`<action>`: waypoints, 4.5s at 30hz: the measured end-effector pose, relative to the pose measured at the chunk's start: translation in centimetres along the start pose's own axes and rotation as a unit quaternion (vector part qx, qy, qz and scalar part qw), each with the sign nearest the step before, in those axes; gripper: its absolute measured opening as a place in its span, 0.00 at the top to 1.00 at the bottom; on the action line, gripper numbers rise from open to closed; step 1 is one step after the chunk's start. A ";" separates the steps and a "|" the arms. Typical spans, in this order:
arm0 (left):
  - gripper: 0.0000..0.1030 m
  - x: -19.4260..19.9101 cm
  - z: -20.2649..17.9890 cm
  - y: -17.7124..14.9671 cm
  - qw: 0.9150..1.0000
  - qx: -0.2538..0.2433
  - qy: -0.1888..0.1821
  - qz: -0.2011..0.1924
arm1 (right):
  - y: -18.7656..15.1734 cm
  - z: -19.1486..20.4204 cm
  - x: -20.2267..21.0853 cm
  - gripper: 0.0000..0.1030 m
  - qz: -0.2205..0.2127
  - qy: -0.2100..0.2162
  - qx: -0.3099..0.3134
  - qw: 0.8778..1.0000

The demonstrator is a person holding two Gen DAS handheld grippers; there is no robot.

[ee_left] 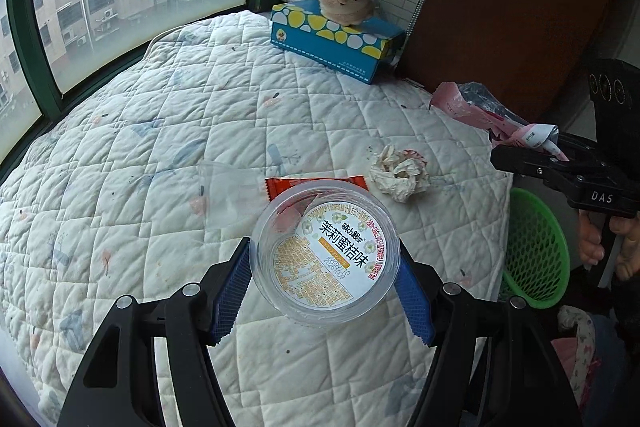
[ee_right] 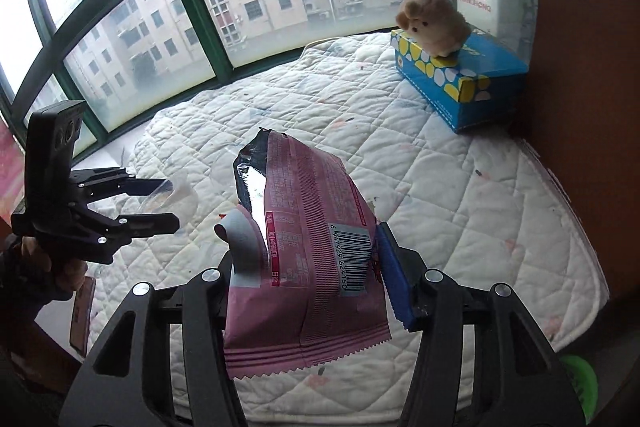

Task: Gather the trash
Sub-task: 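Carry the pink wrapper and the clear tub to the wastebasket with both grippers, then release the tub and wrapper into the basket and return both grippers to the mattress, then grasp the crumpled tissue with the right gripper while the left gripper grasps the clear cup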

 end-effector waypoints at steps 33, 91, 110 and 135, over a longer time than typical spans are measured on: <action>0.37 -6.5 -26.0 -1.8 0.979 -0.155 -0.117 0.056 | -23.0 -12.8 15.8 0.25 -0.026 -0.210 -0.253 0.944; 0.25 -3.7 -16.7 -0.9 0.996 -0.084 0.019 -0.003 | -19.1 -7.1 16.7 0.14 -0.075 -0.151 -0.194 0.966; 0.25 -2.9 3.0 1.9 0.987 0.060 0.146 -0.024 | -12.4 -2.3 8.4 0.14 -0.037 -0.103 -0.134 0.985; 0.61 -8.4 7.8 2.2 0.997 0.057 0.051 0.009 | -4.0 0.3 -4.1 0.14 0.013 -0.081 -0.082 0.993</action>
Point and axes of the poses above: each gripper's, at about its wrist camera, not at the fingertips, and x roughly against the way its jaws point, z to its left, y to its top, the point moved 1 cm from there along -x, roughly the way its jaws point
